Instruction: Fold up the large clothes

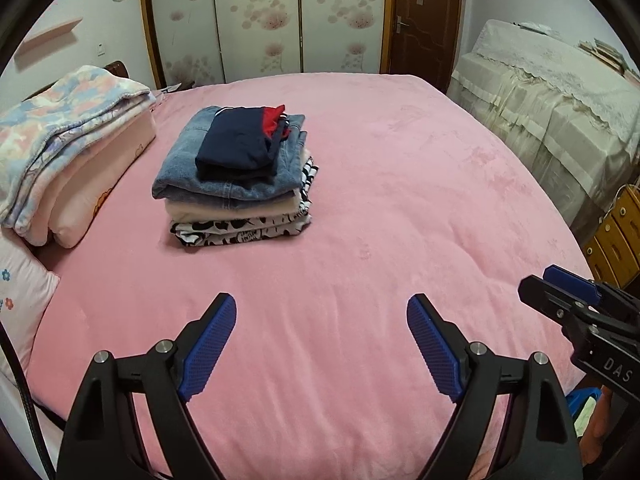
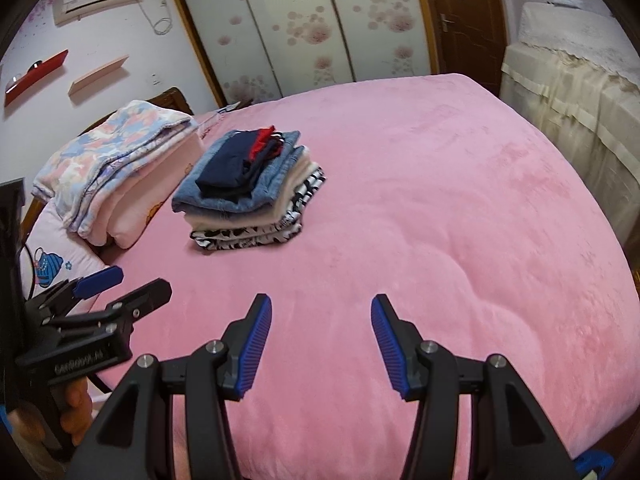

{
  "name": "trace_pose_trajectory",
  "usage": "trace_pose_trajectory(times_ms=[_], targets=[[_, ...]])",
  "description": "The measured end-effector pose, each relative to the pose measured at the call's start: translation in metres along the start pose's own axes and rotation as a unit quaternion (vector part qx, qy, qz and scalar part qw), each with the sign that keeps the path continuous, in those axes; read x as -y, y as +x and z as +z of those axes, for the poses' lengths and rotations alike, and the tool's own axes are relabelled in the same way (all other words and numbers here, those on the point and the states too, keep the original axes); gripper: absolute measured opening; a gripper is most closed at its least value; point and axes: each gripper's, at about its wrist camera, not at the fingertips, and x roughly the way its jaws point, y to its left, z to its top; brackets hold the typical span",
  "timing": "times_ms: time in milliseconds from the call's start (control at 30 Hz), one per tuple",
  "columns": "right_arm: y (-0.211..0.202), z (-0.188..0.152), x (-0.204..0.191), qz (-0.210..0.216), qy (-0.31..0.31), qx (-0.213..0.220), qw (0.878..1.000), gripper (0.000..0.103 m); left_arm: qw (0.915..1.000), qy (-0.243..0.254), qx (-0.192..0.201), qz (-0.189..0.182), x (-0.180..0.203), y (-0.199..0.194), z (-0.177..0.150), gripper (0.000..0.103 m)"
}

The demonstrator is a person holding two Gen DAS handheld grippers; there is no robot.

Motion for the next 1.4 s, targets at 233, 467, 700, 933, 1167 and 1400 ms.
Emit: trace_pose_trajectory(times_ms=[233, 467, 700, 933, 1167, 1400], targets=[[-0.003, -0.024, 0.007, -0.007, 0.017, -0.007, 1.000, 0.052, 0.9997, -0.022, -0.013, 0.002, 0.018, -0.002, -0.030, 0.087], [-0.002, -0.039, 0.008, -0.009, 0.016, -0.012, 1.000, 0.053, 0.9989, -0.028, -0.029, 0.023, 0.029, 0.007, -0.046, 0.087], [0.006, -0.047, 0.010, -0.013, 0.015, -0.024, 1.000, 0.053, 0.9987, -0.021, -0.044, 0.015, 0.040, 0.015, -0.050, 0.087], [0.014, -0.051, 0.016, -0.011, 0.023, -0.038, 0.999, 0.053, 0.9975, -0.024, -0.065, 0.016, 0.043, 0.026, -0.053, 0.087], [0.020, -0.052, 0.016, -0.014, 0.021, -0.043, 0.999, 0.053, 0.9964, -0.031, -0.077, 0.016, 0.043, 0.033, -0.055, 0.087], [0.022, -0.053, 0.015, -0.015, 0.022, -0.047, 0.999, 0.053, 0.9962, -0.031, -0.079, 0.020, 0.043, 0.035, -0.057, 0.087]])
